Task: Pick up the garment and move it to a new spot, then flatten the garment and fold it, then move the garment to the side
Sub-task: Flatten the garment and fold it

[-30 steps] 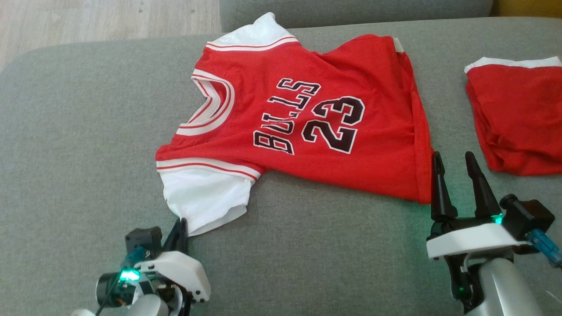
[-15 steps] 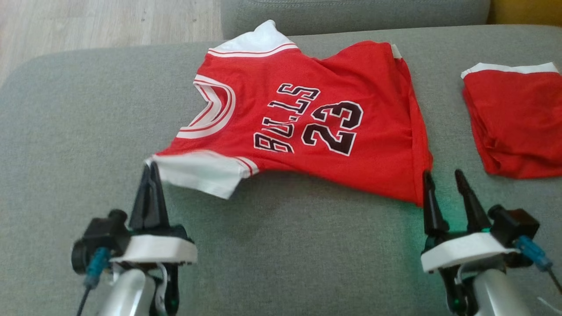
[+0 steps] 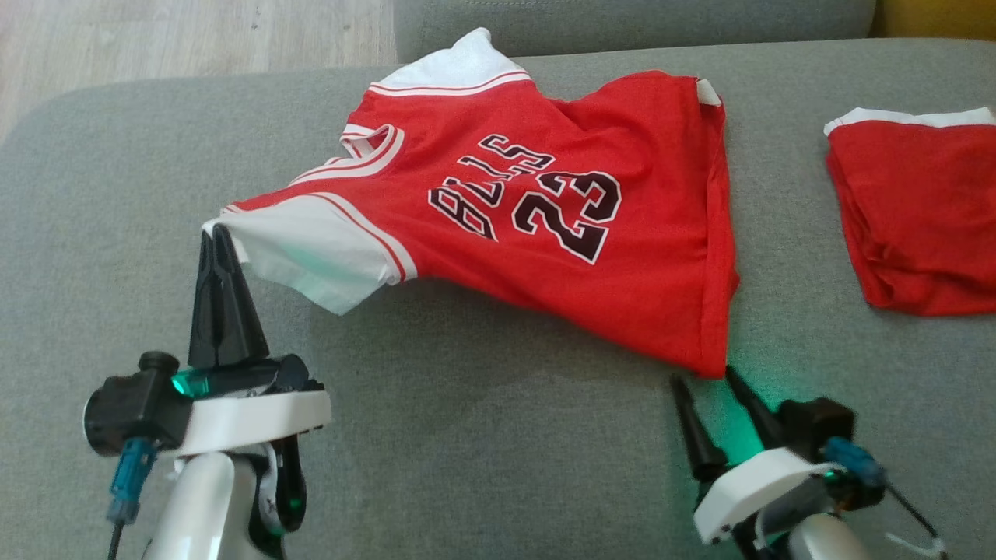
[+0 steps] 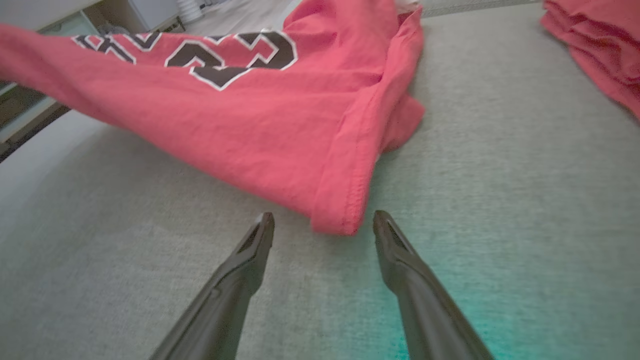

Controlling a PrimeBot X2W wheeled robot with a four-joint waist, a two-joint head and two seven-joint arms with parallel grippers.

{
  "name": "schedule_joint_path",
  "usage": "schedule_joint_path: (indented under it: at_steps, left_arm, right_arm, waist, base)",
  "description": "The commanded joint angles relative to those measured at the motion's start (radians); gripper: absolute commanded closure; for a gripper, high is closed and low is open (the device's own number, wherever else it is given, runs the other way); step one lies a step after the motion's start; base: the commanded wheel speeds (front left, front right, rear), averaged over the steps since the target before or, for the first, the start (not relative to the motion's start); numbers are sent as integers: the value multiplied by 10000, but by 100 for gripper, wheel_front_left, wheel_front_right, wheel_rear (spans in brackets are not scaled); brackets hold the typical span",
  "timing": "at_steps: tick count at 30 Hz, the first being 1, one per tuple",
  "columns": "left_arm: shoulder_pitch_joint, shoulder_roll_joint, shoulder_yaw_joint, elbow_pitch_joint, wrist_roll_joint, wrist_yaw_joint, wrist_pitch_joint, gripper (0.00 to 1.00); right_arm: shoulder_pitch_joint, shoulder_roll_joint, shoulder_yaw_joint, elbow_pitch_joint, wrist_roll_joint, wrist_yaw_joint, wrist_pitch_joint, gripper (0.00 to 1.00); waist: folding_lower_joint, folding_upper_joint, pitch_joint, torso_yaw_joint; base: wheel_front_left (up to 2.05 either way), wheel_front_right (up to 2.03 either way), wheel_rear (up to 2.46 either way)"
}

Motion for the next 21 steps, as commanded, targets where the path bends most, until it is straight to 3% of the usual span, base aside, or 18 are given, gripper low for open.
schedule_joint_path:
  at_steps: [1, 21]
  left_arm:
    - [-205, 56, 409, -353, 143, -45, -90, 100]
    - [-230, -257, 490, 220, 501, -603, -93, 100]
  right_arm:
    - [-255, -54, 341, -226, -126, 67, 22, 0]
    - [-1049, -54, 535, 602, -921, 67, -110, 0]
  waist:
    - [0, 0, 4, 14]
    - [0, 0, 147, 253]
  base:
    - [0, 0, 0]
    - [0, 0, 0]
